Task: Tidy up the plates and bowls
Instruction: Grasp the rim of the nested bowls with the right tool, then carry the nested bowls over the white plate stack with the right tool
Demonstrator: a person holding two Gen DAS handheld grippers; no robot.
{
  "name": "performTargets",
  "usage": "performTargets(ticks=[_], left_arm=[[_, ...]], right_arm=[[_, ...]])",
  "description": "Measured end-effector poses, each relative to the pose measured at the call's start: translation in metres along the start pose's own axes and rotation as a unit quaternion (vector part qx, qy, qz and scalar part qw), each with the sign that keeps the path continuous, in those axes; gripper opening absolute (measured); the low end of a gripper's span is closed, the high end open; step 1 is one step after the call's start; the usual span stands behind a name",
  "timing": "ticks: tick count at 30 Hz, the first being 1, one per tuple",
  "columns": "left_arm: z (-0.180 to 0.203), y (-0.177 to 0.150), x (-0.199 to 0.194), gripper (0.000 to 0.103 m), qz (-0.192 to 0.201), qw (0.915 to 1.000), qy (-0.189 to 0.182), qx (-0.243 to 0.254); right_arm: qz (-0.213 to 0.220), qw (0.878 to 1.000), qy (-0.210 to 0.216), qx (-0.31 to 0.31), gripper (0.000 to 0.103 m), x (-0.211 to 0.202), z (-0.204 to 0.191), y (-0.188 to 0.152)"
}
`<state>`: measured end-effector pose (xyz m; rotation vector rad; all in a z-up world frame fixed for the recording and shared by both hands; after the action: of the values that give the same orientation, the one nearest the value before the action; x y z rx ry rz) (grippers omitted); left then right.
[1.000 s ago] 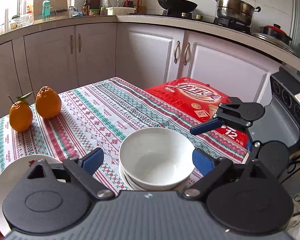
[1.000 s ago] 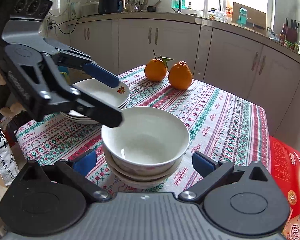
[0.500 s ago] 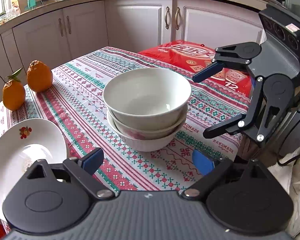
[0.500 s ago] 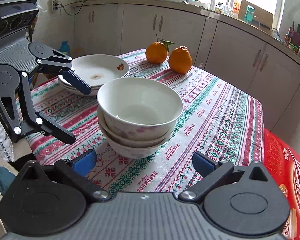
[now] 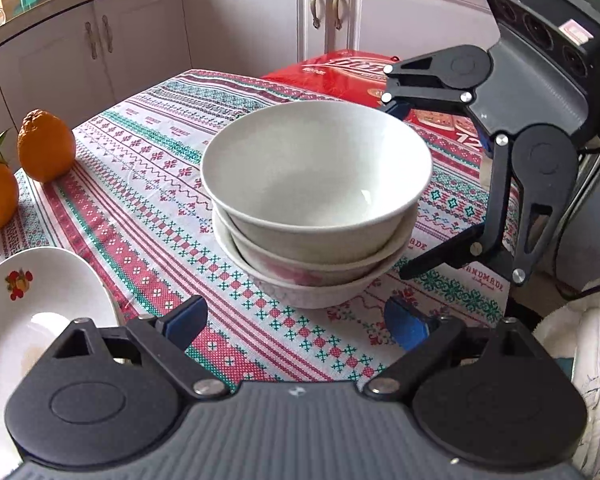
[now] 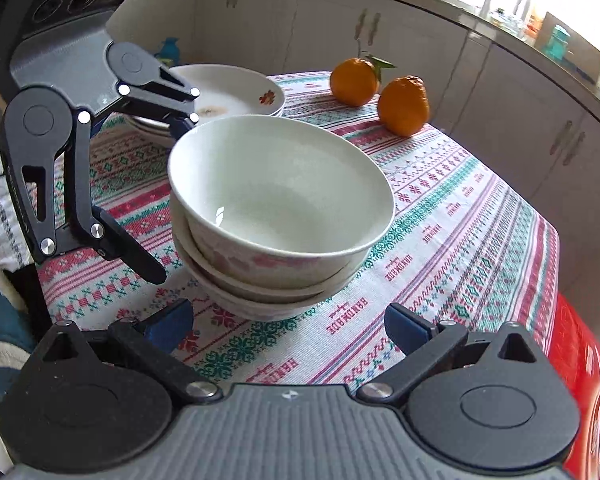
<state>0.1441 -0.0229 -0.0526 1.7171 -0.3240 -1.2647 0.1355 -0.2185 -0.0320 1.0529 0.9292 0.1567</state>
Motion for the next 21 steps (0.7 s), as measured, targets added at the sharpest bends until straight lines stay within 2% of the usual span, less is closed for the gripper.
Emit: performTargets(ticks=[8,12,15,21], left_arm=[[-0.002,0.012,0.011,0.093,-0.015,0.9979,-0.042,0.047],[-0.002,0.013,0.016,0.09,-0.025,0.9958,-0.062,0.063],[-0.003,0.017,0.018,0.087,-0.028,0.9943,-0.074,0.072],[-0.008,0.019,0.021,0.087,-0.032,0.9919,-0.091,0.082]], right_arm=[[-0.01,0.998,0.059,-0.036,0.102,0.013,0.007,0.009],[-0.018,0.995,0.083,-0.044,0.098,0.018,0.005,0.01],[-0.021,0.994,0.094,-0.043,0.095,0.02,0.006,0.011],[-0.016,0.994,0.108,-0.027,0.094,0.02,0.012,0.016]])
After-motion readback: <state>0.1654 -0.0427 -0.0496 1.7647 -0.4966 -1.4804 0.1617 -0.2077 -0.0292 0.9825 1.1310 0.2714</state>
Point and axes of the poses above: each gripper's, at about its wrist camera, not at the fingertips, and x roughly the way its jaws point, z to its right, y to its top, the point moved 1 cm from there along x, roughly the way its jaws point, and after that the axes turned 14 degrees about z, right-handed, at the moved point
